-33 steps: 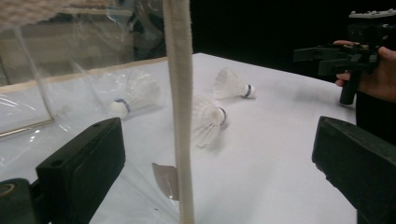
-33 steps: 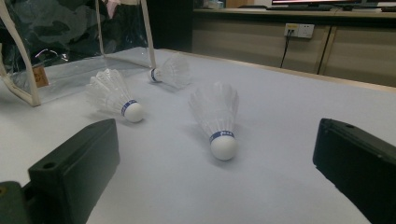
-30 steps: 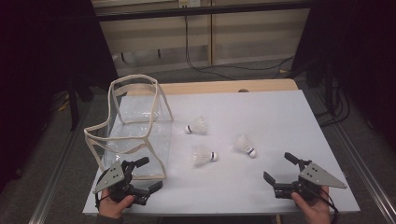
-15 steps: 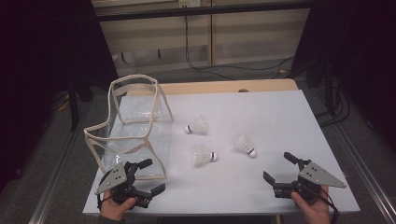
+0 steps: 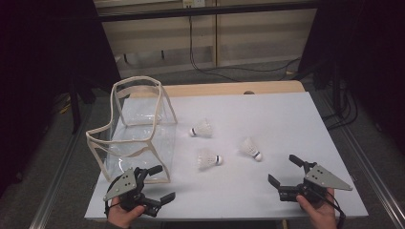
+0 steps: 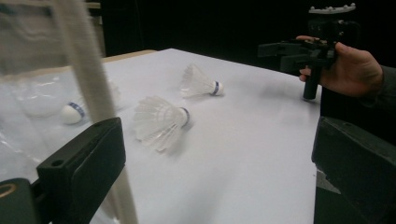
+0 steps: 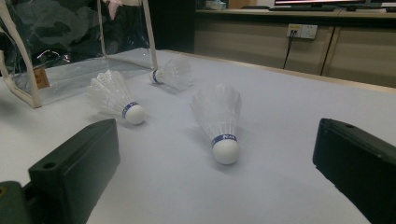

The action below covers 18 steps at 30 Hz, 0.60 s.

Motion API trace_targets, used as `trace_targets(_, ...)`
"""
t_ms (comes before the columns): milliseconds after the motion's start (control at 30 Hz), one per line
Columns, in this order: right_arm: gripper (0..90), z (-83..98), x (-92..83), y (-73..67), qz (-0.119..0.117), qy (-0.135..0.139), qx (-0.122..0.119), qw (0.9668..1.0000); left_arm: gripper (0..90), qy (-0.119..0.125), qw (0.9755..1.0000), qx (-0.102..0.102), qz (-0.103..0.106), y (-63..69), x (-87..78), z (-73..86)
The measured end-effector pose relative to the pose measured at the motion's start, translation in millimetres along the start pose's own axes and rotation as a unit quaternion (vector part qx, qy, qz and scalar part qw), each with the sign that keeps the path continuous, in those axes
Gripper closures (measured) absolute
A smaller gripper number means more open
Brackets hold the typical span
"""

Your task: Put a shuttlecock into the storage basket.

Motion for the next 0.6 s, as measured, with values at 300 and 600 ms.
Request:
trace_targets(300, 0.7, 0.0, 0.2, -0.5, 0.0, 0.0, -0.001, 1.0, 2.7, -0.016, 0.9998, 0.007, 0.013, 5.5, 8.6, 0.1)
trace_targets(600, 0.7, -0.1, -0.2, 0.2, 0.001, 0.002, 0.002, 1.0, 2.8, -0.053, 0.9982, 0.005, 0.026, 11.5, 21.1, 2.0)
Point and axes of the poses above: each handheld gripper's, and its own axes: x roughly forward along the jaws, z roughly out of its underside, y roughly to its right, the point moved 2 cm from there along x, roughly forward along the jaws
